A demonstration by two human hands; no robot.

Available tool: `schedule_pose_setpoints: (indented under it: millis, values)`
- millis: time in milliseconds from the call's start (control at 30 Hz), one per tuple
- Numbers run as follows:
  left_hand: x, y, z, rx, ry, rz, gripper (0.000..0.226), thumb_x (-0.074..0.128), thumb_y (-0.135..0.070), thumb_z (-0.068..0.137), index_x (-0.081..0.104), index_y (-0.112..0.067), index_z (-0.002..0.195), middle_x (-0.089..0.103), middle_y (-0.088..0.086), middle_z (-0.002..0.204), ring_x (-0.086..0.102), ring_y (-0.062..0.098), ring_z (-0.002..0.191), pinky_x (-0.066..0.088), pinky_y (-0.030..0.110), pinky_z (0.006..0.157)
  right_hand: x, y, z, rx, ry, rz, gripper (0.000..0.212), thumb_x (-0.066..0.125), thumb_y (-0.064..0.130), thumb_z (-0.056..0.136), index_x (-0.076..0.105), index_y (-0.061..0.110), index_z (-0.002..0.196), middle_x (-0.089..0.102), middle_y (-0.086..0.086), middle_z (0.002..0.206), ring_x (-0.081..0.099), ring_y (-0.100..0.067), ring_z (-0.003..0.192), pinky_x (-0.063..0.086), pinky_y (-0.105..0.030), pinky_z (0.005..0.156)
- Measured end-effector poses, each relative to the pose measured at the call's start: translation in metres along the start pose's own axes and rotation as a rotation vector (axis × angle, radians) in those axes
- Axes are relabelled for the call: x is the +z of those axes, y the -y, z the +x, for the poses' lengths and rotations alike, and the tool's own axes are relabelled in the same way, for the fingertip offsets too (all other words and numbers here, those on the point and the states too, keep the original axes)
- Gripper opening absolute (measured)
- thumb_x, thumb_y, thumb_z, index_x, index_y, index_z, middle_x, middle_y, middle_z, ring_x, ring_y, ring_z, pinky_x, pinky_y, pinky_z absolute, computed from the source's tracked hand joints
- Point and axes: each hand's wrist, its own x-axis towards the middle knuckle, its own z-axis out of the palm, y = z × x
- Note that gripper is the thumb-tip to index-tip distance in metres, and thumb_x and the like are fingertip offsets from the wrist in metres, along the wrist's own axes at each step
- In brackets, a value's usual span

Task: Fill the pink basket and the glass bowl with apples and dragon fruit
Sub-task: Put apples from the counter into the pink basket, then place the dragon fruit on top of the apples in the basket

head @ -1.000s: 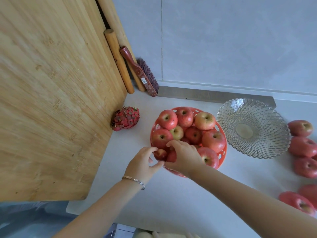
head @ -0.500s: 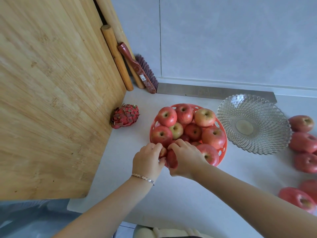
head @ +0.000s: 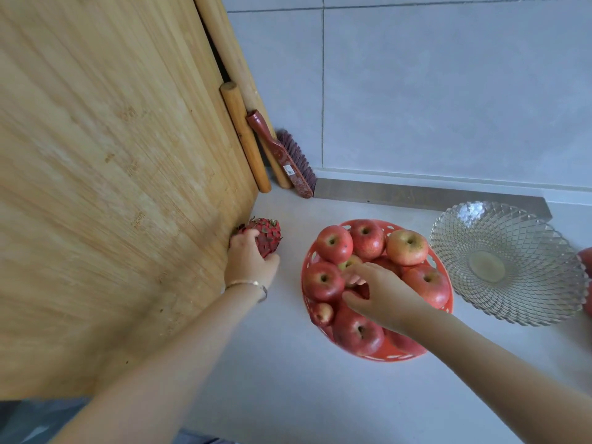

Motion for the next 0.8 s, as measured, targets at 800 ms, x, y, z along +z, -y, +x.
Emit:
schedule_pose_setpoints:
  millis: [800]
  values:
    - [0.001, -0.021, 0.039, 0.475, -0.154, -0.008, 0.090, 0.081, -0.004, 0.049, 0.042, -0.019, 0.129, 0.043, 0.018, 0.123, 0.041, 0.035, 0.114, 0.045, 0.050, 0.096, -0.056, -0.026, 0.009, 0.011, -0.310, 0.278, 0.034, 0.069, 0.030, 0.074, 0.056, 0.048, 0.100, 0.057, 0.015, 0.103, 0.055, 0.002, 0.098, 0.043, -0.018, 0.092]
